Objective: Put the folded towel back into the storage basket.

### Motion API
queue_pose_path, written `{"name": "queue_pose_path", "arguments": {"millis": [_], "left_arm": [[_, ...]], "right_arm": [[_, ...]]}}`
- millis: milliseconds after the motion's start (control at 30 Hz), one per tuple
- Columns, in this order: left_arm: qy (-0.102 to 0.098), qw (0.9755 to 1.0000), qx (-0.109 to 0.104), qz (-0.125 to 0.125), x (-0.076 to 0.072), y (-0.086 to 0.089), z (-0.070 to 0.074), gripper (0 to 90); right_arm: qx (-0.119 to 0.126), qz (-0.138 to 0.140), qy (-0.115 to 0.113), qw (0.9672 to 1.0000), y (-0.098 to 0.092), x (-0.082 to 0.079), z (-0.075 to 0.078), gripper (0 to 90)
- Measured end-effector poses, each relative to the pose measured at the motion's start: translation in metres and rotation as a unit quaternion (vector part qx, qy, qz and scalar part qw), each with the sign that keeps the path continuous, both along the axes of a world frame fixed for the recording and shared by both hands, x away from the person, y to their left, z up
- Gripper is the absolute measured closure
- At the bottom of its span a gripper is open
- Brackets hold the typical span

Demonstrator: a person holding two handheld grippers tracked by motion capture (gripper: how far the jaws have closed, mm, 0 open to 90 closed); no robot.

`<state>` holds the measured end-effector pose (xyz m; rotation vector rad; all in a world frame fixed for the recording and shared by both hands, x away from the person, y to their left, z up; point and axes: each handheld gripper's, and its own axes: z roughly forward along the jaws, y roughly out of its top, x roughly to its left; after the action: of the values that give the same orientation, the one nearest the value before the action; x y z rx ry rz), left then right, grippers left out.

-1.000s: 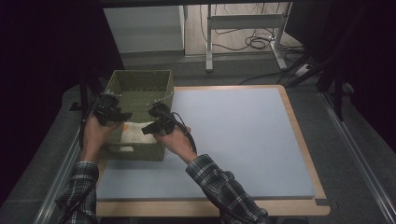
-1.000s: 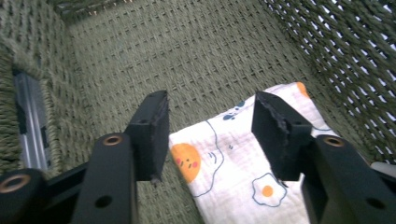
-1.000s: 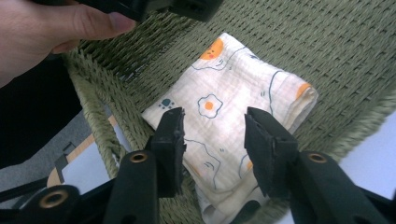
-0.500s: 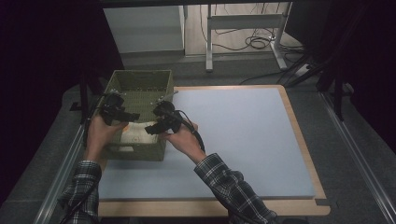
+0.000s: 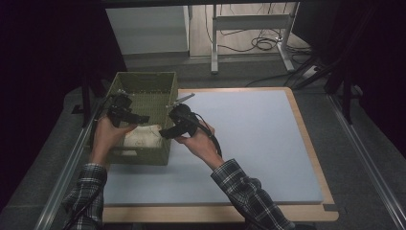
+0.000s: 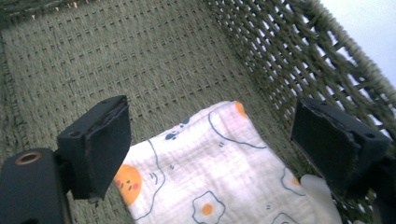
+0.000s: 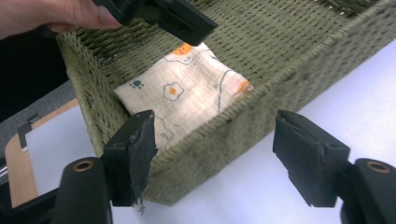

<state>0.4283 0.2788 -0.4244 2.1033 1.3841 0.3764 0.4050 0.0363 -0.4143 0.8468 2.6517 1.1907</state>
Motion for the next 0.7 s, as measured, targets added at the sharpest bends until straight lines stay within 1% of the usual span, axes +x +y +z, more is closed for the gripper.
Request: {"name": "queue_pose_path", "arguments": {"millis": [200,300,367,433,500,667,700], "left_arm": [[0.004,1.0,-0.008,-0.002,0.002,-0.008,0.003,9.2],[0.008,0.9999,-0.008,-0.006,0.003,-0.012,0.004,8.1],[0.007,0.9999,-0.01,-0.009,0.003,-0.015,0.005,7.5],[0.006,0.9999,-0.011,-0.01,0.004,-0.018,0.007,7.1],[0.003,0.9998,-0.011,-0.014,0.004,-0.021,0.01,6.0],[-0.005,0.9996,-0.017,-0.02,0.005,-0.029,0.016,3.7],[-0.006,0.9996,-0.015,-0.021,0.005,-0.031,0.017,3.8]], "right_arm": [[-0.004,-0.006,-0.007,0.9999,-0.016,0.0,-0.004,24.8],[-0.005,-0.005,-0.004,1.0,-0.024,0.0,-0.006,21.7],[-0.007,-0.003,-0.005,1.0,-0.028,-0.001,-0.008,20.8],[-0.013,-0.001,-0.009,0.9999,-0.033,-0.001,-0.009,19.4],[-0.014,-0.001,-0.012,0.9998,-0.038,-0.002,-0.01,18.7],[-0.003,-0.004,-0.01,0.9999,-0.053,-0.003,-0.012,16.5],[-0.002,-0.004,-0.008,1.0,-0.056,-0.004,-0.012,16.0]]}}
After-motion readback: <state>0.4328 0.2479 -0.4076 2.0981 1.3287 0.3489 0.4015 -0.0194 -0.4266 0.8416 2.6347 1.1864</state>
